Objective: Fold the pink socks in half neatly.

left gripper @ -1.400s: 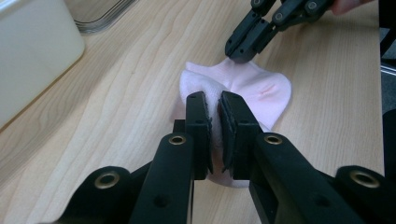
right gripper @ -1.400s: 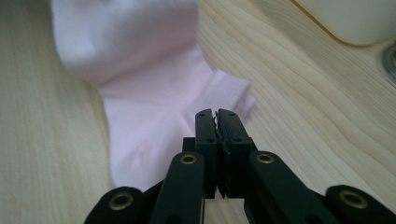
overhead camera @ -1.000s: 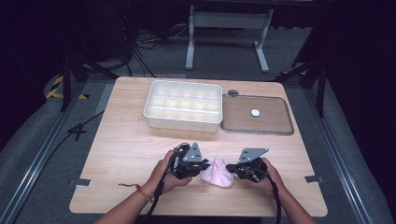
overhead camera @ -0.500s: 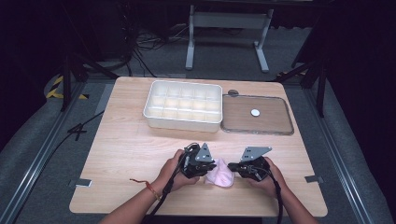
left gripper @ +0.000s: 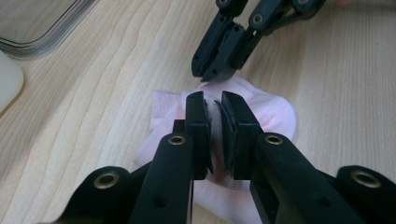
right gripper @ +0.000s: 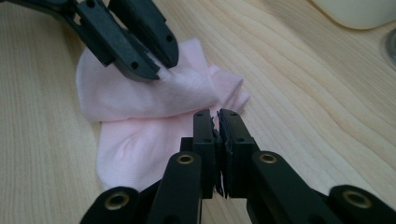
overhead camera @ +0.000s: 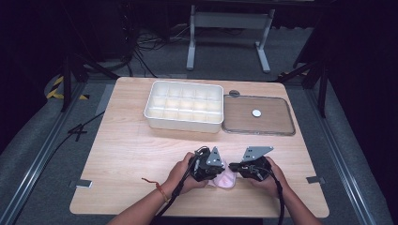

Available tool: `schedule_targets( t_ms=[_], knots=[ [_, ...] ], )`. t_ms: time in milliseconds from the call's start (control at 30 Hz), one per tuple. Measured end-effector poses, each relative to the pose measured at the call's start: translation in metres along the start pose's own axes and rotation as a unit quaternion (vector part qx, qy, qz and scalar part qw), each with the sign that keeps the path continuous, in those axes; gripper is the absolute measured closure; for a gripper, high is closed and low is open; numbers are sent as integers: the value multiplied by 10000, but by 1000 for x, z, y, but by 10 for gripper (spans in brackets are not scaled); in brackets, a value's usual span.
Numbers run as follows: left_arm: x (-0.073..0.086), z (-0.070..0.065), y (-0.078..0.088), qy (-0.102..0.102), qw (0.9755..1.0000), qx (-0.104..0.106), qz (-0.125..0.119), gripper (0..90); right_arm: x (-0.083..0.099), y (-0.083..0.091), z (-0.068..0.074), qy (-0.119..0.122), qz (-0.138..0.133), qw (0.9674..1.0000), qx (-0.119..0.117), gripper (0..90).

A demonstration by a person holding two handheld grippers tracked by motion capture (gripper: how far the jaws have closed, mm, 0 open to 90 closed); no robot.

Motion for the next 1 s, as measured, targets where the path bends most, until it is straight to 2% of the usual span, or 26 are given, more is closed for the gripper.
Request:
schedule_targets(
  t_ms=[133, 233, 400, 467, 533, 600, 667, 767, 867, 933, 1000],
  knots=[
    [-1, 2, -1, 57, 9999, -95, 6, 829, 5, -2, -3, -61, 97, 9999, -16, 867],
    [-2, 4, -1, 165, 9998, -98, -70, 830, 5, -5, -1, -41, 119, 9999, -48, 871],
    [-3, 6, -1, 136, 9998, -120, -67, 831, 5, -6, 0, -41, 116, 9999, -46, 870],
    [-2, 5, -2, 187, 9998, -73, -70, 825, 5, -6, 0, -57, 97, 9999, -60, 867],
    [-3, 3, -5, 212, 9997, -65, -121, 757, 5, -6, 0, -64, 101, 9999, -58, 866],
    [-5, 0, -6, 118, 9998, -80, -102, 690, 4, -6, 0, -42, 107, 9999, -52, 862],
    [-6, 0, -2, 121, 9997, -137, -160, 589, 4, -6, 0, -49, 98, 9999, -35, 857],
    [-6, 6, 11, 208, 9989, -262, -317, 538, 5, -5, 0, -65, 70, 9999, -56, 846],
    [-3, 11, 22, 252, 9984, -312, -390, 537, 4, -4, -1, -54, 44, 10000, -30, 844],
    [1, 11, 28, 325, 9977, -150, -576, 571, 4, -5, 0, -31, 71, 10000, -26, 844],
    [4, 12, 30, 328, 9977, -157, -566, 594, 4, -5, 0, -27, 81, 10000, -18, 844]
  ],
)
Point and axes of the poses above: each handheld gripper's, and its own axes: y roughly backward along the jaws, x roughly out of its underside, z roughly to its left, the point moved 6 cm from there along -y, roughly forward along the jaws, and after that the axes turned 12 degrees about -y, right-handed, at the moved point
